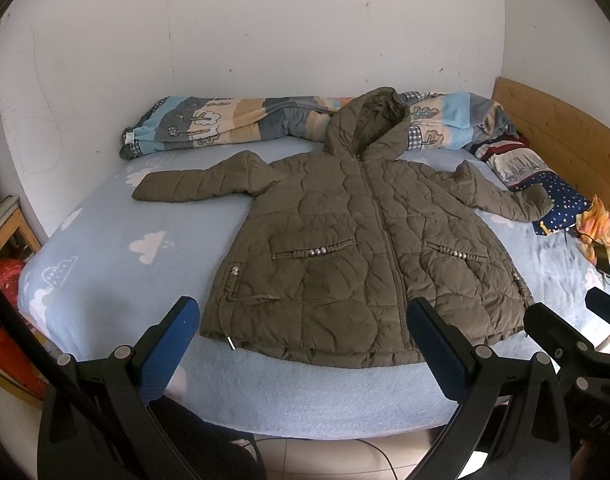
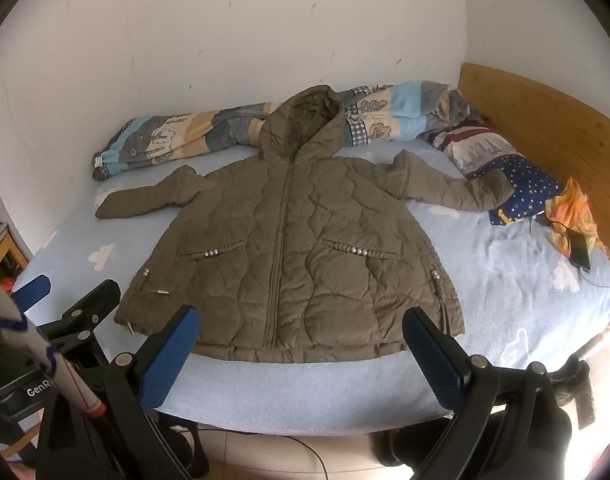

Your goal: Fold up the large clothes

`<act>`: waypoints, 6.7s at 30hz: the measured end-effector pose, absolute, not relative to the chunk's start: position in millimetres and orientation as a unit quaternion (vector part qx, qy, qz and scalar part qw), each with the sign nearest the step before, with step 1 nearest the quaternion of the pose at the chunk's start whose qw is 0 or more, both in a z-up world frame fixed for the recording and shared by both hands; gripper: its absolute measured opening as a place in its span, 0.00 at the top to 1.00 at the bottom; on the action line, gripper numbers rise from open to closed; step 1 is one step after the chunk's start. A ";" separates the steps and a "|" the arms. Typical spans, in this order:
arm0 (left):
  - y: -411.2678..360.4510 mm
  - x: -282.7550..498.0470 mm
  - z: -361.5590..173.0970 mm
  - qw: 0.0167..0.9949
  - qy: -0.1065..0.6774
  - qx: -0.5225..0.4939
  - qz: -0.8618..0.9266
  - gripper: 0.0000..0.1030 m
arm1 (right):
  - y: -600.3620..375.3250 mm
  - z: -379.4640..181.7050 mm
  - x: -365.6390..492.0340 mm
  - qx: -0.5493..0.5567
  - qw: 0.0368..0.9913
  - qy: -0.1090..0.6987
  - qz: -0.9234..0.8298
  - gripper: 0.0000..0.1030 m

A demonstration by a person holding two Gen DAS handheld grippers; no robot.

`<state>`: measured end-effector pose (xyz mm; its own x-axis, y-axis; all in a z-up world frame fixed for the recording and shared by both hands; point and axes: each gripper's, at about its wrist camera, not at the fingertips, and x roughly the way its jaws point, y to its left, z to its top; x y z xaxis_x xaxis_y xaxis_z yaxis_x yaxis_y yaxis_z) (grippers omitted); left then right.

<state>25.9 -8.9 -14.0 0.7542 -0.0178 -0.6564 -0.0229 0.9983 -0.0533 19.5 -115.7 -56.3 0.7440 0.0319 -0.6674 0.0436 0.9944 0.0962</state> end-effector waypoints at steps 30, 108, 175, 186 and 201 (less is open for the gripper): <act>6.5 77.9 -19.6 0.944 0.329 0.002 0.021 0.00 | -164.9 -63.3 31.1 0.090 0.929 0.358 -0.030 0.00; 31.1 378.4 -67.1 0.921 0.388 -0.031 0.004 0.01 | -303.1 6.0 419.7 0.226 0.918 0.324 0.037 0.85; 23.3 421.4 -159.2 0.887 0.461 0.014 -0.012 0.05 | -220.1 -200.9 417.8 0.130 0.880 0.455 0.045 0.54; 29.3 422.3 -176.7 0.879 0.473 0.049 0.010 0.05 | -184.2 -216.1 416.9 0.089 0.861 0.499 0.051 0.47; 128.7 432.2 -155.6 0.882 0.463 -0.042 0.071 0.05 | -182.8 -210.7 411.7 0.083 0.861 0.498 0.065 0.46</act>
